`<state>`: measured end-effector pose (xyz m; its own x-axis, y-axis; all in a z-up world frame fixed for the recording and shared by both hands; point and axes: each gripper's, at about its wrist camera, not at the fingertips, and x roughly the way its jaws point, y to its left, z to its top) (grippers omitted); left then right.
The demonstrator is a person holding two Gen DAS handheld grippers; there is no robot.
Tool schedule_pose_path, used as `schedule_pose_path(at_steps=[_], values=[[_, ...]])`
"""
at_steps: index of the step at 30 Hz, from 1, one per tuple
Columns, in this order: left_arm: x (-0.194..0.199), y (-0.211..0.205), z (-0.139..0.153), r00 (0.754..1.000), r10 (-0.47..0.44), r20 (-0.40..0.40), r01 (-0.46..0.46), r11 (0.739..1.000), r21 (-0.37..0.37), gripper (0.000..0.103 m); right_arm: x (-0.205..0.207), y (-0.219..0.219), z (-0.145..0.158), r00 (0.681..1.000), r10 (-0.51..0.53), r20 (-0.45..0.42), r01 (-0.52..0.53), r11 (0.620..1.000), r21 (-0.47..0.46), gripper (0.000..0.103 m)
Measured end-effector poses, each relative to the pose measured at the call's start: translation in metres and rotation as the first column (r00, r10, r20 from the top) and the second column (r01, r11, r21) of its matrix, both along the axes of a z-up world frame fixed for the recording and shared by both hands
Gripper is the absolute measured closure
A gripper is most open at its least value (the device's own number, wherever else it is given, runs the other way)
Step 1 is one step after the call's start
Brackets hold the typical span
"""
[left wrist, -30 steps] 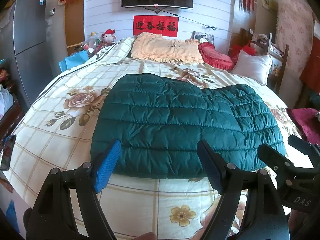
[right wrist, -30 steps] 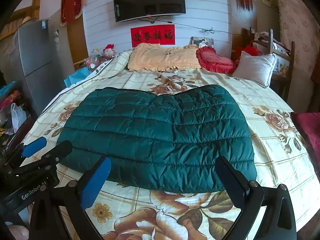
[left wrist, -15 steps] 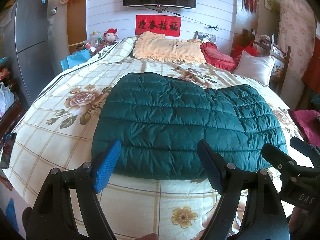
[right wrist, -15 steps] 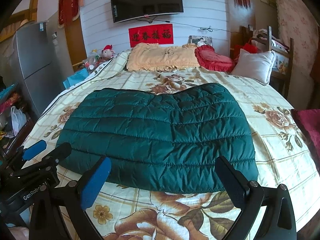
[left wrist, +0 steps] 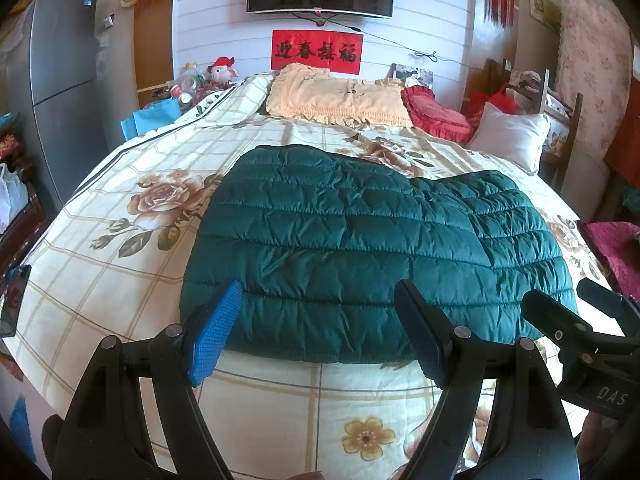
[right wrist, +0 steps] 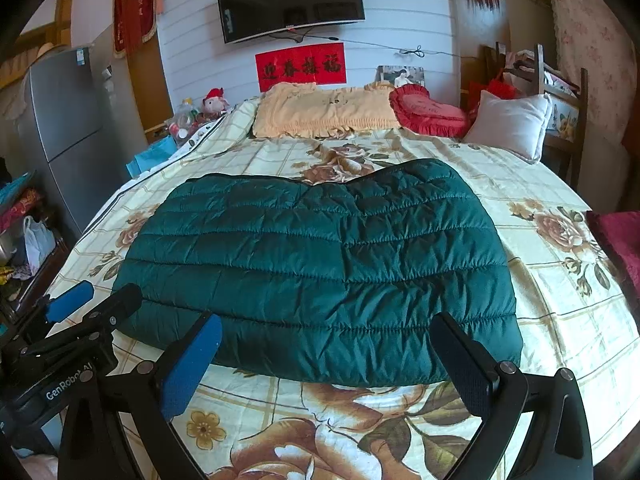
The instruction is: Fold large clothes
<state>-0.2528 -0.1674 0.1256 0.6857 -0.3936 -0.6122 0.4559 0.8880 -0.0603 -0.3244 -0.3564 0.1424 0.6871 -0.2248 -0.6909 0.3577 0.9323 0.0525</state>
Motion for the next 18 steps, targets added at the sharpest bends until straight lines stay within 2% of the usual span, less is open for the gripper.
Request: schedule_pose_path(at_steps=[18], values=[[-0.0018, -0.0037, -0.0006, 1.0, -0.006, 0.028, 0.006, 1.0, 0.01, 0.024, 0.001, -0.0021, -0.0053, 1.0, 0.0, -0.013, 0.0, 1.0, 0.015, 0.0]])
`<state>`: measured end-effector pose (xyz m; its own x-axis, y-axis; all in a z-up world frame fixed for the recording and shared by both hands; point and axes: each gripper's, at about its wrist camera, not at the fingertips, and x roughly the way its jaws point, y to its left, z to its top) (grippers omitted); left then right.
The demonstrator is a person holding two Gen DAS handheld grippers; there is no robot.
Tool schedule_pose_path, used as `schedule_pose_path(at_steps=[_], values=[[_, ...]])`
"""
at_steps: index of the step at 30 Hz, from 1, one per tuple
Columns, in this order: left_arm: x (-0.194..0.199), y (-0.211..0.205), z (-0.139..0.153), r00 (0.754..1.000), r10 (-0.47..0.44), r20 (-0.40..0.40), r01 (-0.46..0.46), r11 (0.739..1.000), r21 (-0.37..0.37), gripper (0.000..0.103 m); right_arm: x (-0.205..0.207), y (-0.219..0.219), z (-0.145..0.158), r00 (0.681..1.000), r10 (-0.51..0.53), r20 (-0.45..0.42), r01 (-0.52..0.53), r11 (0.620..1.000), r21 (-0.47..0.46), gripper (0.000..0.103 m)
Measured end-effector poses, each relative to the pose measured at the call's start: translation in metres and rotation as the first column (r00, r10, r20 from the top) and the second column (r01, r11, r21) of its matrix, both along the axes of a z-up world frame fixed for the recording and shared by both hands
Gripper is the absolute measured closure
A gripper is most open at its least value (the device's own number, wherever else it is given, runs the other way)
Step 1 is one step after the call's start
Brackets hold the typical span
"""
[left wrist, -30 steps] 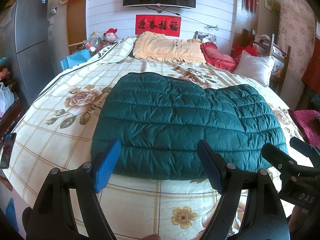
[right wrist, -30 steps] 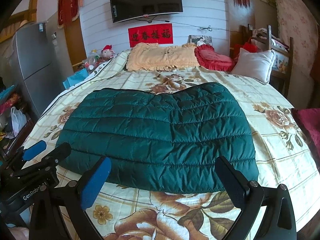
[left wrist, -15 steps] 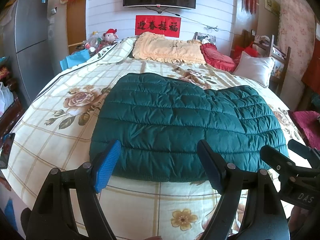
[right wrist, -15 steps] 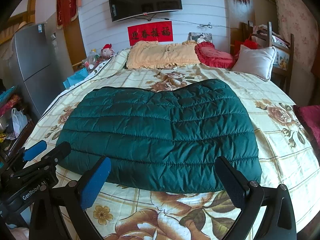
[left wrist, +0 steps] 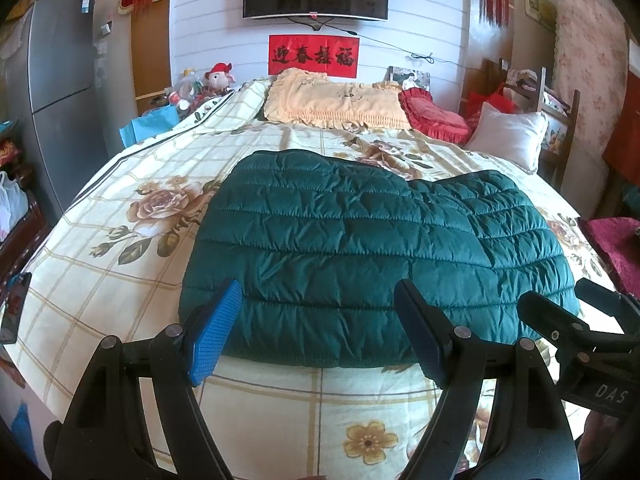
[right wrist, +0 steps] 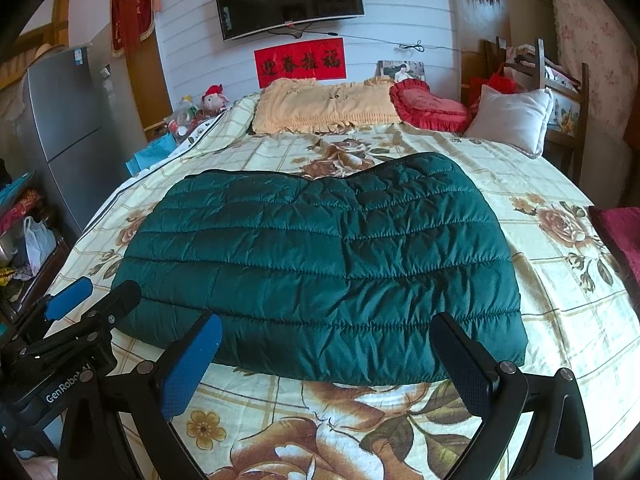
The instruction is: Fold large clothes
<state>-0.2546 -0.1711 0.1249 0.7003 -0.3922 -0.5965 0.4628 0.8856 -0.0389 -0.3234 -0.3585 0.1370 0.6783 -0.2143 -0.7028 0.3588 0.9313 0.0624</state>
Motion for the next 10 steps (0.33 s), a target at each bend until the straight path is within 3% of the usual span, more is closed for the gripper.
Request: schedule_pose_path(at_steps=[10], values=[[0.0043, 0.0039, -0.0039, 1.0, -0.008, 0.01, 0.008, 1.0, -0.006, 0.024, -0.0006, -0.0044, -0.0017, 1.0, -0.005, -0.006, 0.005, 1.0, 0.009, 0.0]])
